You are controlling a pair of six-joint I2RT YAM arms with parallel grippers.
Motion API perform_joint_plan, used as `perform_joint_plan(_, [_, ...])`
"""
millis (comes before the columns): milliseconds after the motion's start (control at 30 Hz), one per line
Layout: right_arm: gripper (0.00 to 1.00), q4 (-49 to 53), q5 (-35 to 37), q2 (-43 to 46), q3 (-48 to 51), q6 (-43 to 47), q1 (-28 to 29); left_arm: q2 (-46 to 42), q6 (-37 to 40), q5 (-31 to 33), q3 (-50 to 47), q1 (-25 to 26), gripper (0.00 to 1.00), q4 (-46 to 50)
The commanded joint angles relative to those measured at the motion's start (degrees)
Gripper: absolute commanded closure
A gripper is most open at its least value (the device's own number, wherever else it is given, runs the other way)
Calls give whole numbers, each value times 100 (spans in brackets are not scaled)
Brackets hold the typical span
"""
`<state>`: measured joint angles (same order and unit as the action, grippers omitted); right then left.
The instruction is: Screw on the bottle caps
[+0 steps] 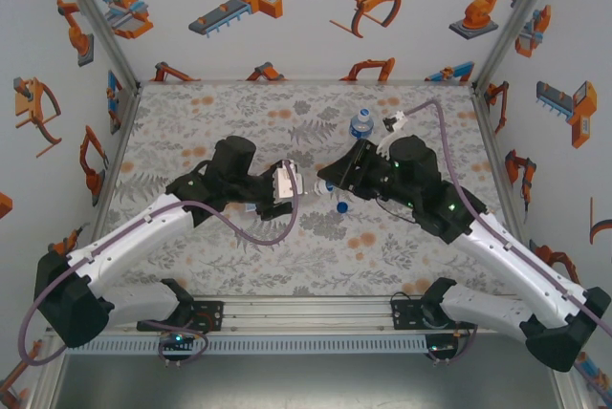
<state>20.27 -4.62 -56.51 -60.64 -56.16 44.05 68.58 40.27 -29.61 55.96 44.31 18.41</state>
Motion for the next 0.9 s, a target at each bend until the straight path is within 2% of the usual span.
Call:
perform_joint_plan(0, [44,206,44,61,-380,990,-66,12,-11,-256,202,17,100,-101])
perform_joint_plan(100, [43,249,30,85,-589,1846,-116,13,22,-306,218,16,100,-5])
perform_joint_plan(167, [45,187,-194,94,-706,2755,-117,-2,64,-350,238,17,100,70])
perform_joint_plan(300, [44,180,-1429,88,-889,5034,-118,-54,162,-503,278,17,100,293])
perform_joint_plan(433, [43,826,-2842,-20,-1251,7178,-116,-117,274,-737,318,22,100,564])
perform_joint_plan(533, [43,1380,-3629,-88,-1354,8604,-113,-183,303,-892,316,20,100,696])
perform_joint_plan(633, [43,1509,-3915,-53,-1228,9429,-110,-246,304,-987,304,16,100,764])
perform_joint_plan(867, [44,1250,-3916,-47,-890,9589,-100,-327,251,-1004,271,35,100,800])
